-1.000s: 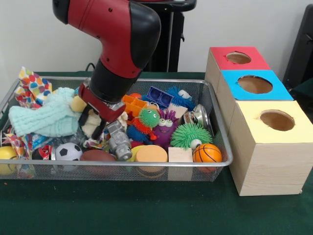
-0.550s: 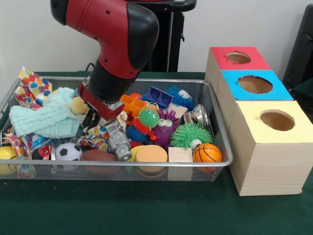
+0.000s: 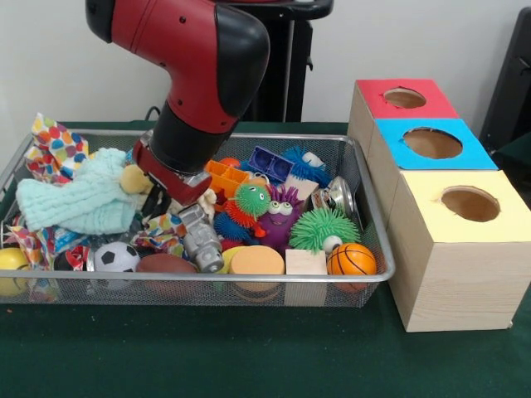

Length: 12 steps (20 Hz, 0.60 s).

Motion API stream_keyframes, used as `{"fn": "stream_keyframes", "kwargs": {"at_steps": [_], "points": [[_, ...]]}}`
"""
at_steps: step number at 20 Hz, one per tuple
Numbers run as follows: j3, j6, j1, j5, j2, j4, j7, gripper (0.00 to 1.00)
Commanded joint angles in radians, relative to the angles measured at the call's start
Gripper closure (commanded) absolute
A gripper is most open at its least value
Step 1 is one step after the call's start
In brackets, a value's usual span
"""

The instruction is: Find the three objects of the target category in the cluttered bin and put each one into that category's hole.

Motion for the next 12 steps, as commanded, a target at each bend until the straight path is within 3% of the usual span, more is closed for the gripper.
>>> {"fn": "stream_keyframes", "kwargs": {"at_steps": [1,3,5,8,12], "points": [[0.22,-0.083,-0.045,-0.007,-0.088,0.161,0.016,1.0],[0.28,-0.126,-0.053,-0.002,-0.198,0.242,0.012,1.0],[0.277,-0.114,-0.022,0.003,-0.278,0.278,0.03,1.0],[0.252,-0.067,0.027,0.009,-0.341,0.279,0.051,1.0],[0.3,-0.012,0.018,0.046,-0.4,0.307,0.048,1.0]]}}
